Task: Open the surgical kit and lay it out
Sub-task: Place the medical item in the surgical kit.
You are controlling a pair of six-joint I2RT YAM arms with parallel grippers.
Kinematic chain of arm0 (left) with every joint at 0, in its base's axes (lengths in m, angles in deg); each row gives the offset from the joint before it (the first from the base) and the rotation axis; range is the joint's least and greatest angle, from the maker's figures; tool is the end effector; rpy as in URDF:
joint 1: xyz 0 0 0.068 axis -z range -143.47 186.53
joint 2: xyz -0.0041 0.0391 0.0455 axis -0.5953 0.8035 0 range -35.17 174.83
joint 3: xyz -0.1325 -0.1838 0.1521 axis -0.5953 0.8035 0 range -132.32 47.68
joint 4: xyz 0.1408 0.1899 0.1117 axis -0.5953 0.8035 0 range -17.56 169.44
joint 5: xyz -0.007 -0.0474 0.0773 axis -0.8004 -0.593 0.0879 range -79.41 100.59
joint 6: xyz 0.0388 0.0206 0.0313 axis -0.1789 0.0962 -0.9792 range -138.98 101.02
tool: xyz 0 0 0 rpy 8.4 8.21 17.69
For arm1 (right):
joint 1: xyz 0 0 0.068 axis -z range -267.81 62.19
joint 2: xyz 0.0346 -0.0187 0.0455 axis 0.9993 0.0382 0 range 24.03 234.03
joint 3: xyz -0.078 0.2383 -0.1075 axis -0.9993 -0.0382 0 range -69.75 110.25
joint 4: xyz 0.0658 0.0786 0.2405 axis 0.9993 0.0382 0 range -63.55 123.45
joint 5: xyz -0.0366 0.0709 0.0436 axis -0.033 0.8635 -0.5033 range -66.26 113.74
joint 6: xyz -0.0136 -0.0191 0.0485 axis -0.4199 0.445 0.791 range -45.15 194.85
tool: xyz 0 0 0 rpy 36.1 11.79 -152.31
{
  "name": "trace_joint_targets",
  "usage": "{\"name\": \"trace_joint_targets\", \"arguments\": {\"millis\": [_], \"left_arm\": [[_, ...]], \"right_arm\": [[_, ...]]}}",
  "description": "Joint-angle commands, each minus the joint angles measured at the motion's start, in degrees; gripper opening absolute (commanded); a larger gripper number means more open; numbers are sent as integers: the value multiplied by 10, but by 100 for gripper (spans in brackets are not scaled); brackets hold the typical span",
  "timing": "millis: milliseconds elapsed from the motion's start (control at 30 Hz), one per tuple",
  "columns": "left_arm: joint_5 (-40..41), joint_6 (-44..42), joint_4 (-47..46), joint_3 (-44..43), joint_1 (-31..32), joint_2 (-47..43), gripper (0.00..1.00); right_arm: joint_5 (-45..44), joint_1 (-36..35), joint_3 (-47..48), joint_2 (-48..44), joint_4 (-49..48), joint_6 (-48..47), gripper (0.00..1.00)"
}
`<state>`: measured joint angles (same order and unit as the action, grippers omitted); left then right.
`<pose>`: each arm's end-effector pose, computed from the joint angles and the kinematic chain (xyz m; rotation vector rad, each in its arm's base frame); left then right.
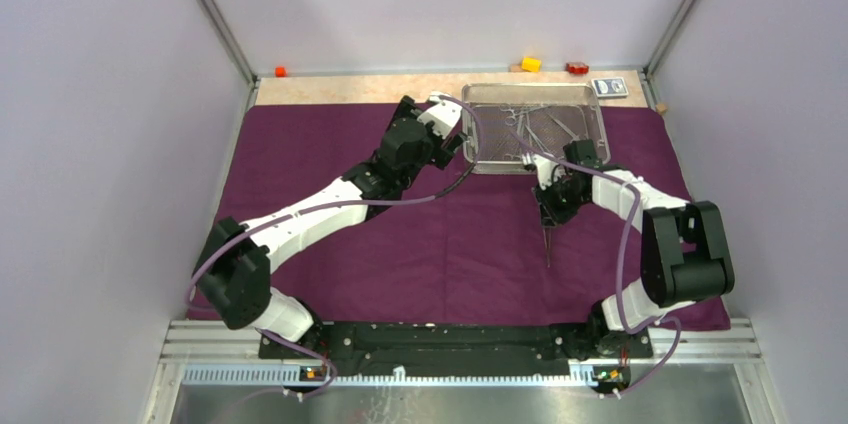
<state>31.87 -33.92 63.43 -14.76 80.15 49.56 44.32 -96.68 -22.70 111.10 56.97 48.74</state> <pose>0.2619 -0.2318 0.3145 0.6350 1.6700 -0.0248 0.2634 0.0537 0.1643 -0.8997 2.5731 0.4190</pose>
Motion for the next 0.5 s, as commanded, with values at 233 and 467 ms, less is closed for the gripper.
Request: {"name": "trace_joint_targets", "arguments": {"millis": [233, 467], "left_arm": [[-2, -5, -33, 12, -8, -41, 99], [12, -21, -37, 17, -12, -51, 99]], "right_arm": [[15, -6, 68, -49, 14, 20, 21], [-15, -6, 134, -81, -16, 60, 28]]}}
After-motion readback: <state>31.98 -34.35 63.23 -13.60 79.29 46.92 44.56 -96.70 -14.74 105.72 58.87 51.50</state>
